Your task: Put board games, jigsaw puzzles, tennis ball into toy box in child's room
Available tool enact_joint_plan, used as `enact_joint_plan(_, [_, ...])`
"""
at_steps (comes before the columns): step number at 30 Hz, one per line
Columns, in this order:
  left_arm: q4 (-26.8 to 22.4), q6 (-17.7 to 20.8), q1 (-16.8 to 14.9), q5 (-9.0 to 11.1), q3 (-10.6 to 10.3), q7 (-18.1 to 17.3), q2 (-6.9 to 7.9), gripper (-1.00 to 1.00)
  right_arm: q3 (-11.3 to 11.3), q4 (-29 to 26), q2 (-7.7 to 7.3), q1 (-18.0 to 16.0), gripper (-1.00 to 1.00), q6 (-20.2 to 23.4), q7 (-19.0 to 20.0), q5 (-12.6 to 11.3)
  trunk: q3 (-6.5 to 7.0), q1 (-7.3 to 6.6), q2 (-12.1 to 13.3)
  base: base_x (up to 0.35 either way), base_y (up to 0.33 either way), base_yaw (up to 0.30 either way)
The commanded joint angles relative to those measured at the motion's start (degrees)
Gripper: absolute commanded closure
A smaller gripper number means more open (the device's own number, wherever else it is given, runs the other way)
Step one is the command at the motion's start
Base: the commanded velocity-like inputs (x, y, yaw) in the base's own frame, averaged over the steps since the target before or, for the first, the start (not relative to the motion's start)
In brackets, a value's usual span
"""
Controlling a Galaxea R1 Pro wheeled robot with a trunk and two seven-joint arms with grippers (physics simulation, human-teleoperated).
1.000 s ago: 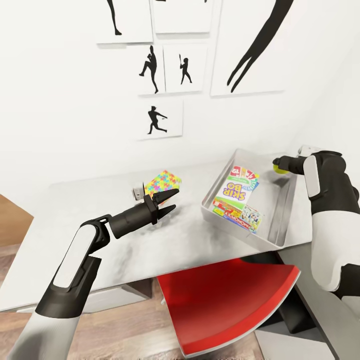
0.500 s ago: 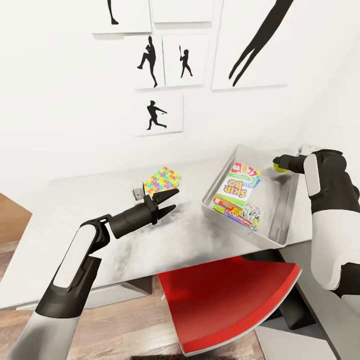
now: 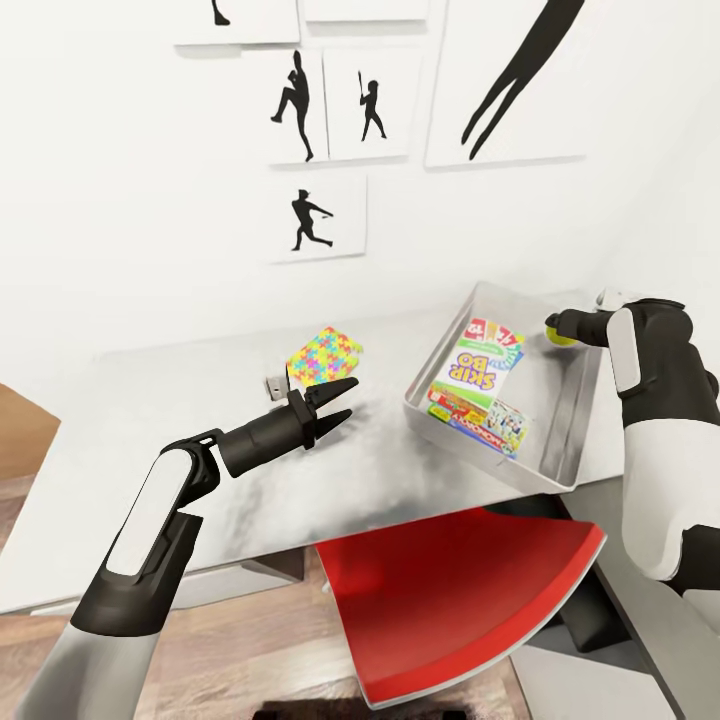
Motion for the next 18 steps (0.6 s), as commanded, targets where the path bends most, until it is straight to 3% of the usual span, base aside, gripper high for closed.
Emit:
enact_joint_plan(1, [0.0, 0.1, 0.0, 0.5, 0.0, 0.4, 0.03, -1.00, 0.0, 0.0, -0.01, 0.0, 1.00, 0.1, -0.6, -0.7, -0.15, 0.01, -0.1, 0.000, 0.000, 0.000])
enact_joint_plan(18, [0.0, 0.1, 0.0, 0.5, 0.0, 0.4, 0.03, -1.00, 0.1, 0.0, -0.01, 0.0, 1.00, 0.1, -0.6, -0.7, -1.73, 0.01, -0.1, 0.000, 0.000, 0.000])
